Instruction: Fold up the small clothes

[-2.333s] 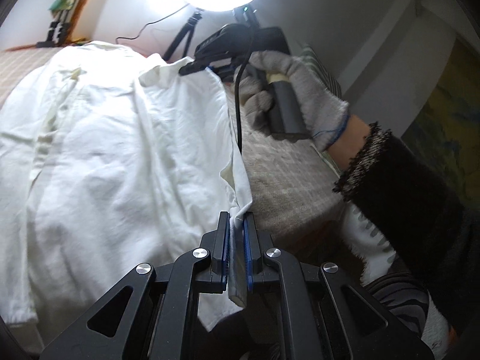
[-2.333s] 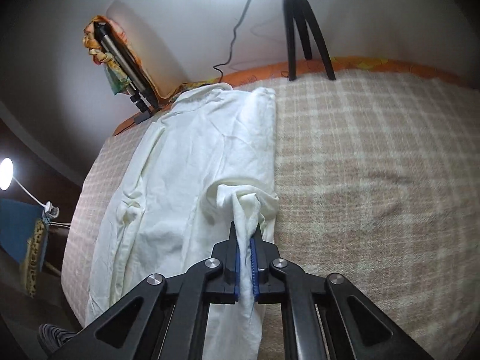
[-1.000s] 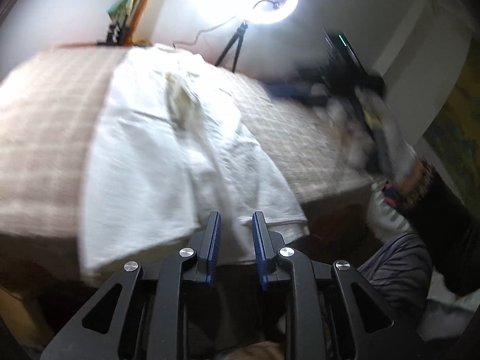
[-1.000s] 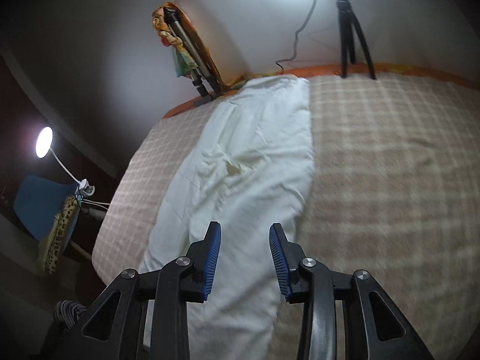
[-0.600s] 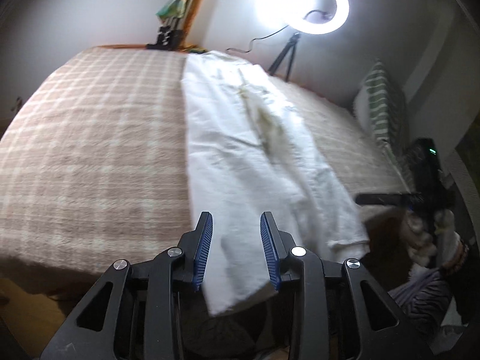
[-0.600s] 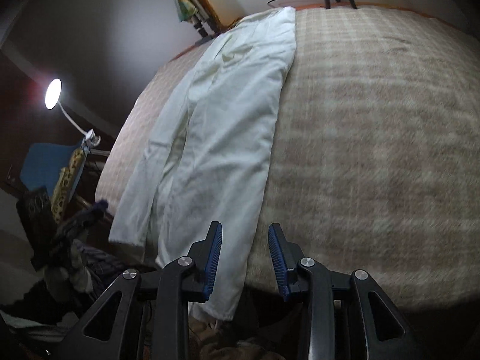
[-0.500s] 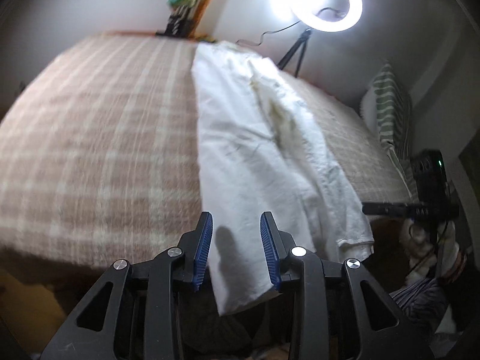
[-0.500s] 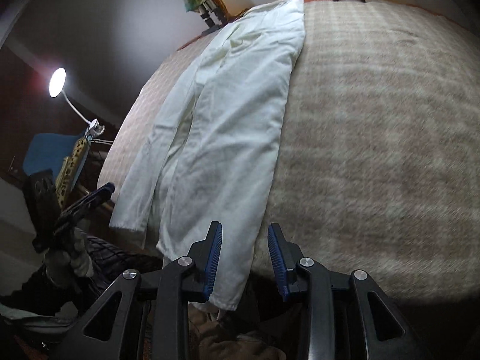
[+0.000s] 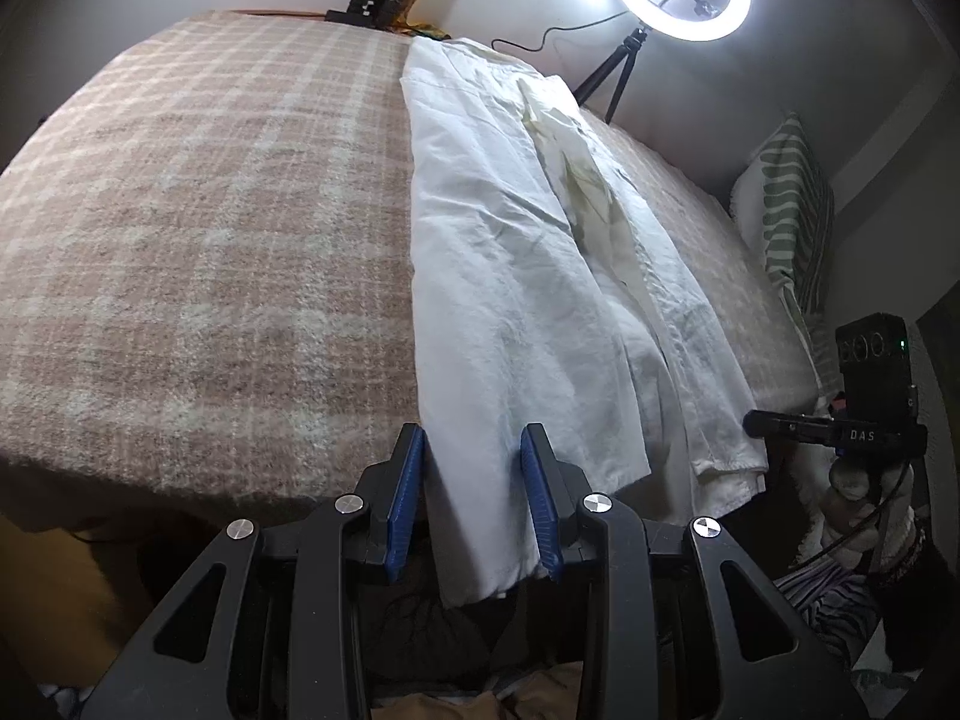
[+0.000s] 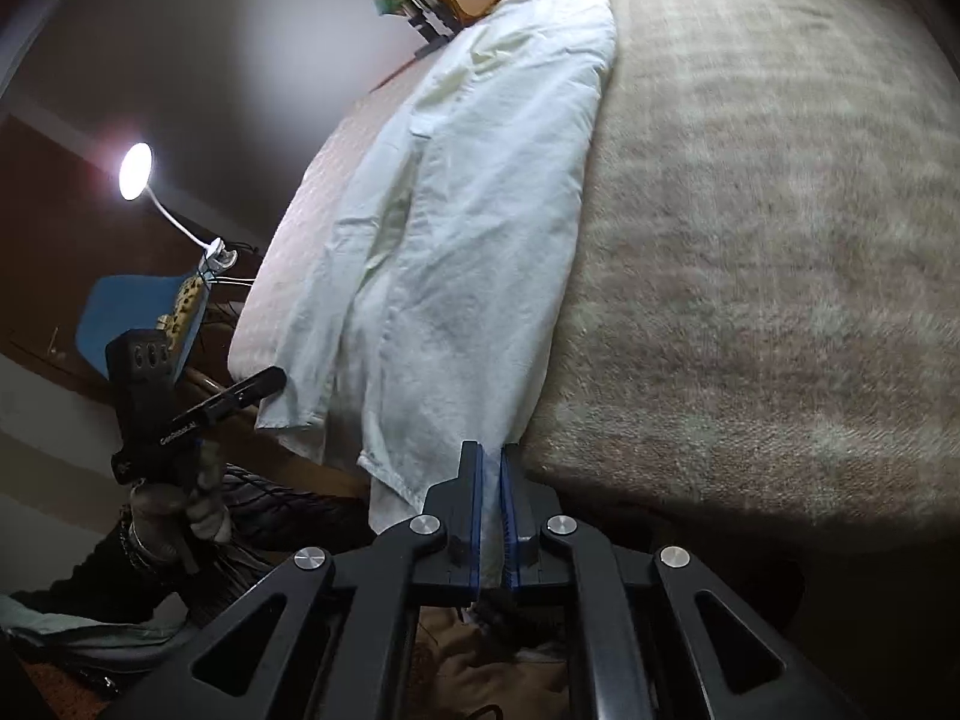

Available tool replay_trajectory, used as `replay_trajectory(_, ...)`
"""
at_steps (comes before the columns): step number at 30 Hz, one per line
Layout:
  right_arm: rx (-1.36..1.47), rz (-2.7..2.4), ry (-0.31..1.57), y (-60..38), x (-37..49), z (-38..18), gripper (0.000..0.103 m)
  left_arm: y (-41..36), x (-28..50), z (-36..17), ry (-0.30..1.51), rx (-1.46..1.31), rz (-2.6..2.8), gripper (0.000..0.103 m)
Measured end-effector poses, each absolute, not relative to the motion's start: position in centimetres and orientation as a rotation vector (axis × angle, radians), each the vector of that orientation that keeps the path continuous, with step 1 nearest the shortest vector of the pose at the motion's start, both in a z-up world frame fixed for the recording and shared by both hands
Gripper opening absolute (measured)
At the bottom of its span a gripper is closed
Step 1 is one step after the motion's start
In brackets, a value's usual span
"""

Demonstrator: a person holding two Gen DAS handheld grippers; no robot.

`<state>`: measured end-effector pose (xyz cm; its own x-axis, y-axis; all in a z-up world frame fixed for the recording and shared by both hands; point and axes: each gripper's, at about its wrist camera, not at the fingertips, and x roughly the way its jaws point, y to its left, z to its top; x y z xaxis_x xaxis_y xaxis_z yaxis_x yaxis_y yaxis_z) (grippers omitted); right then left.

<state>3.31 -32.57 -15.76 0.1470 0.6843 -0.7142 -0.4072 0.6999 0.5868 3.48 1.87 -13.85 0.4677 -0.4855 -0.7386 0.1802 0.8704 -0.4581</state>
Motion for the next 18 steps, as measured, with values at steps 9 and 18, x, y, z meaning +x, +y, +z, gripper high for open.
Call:
replay_trajectory(9,0.267,0.862,1.178,-31.9,3.4,-15.8,0.036,4.4,2.9,-14.8,1.085,-0.513,-0.461,0.031)
replay_trajectory(18,0.335,0.901,1.235,-33.7,3.0,-17.5,0.038,6.8,2.4,-15.8,1.110,-0.685,-0.488,0.032)
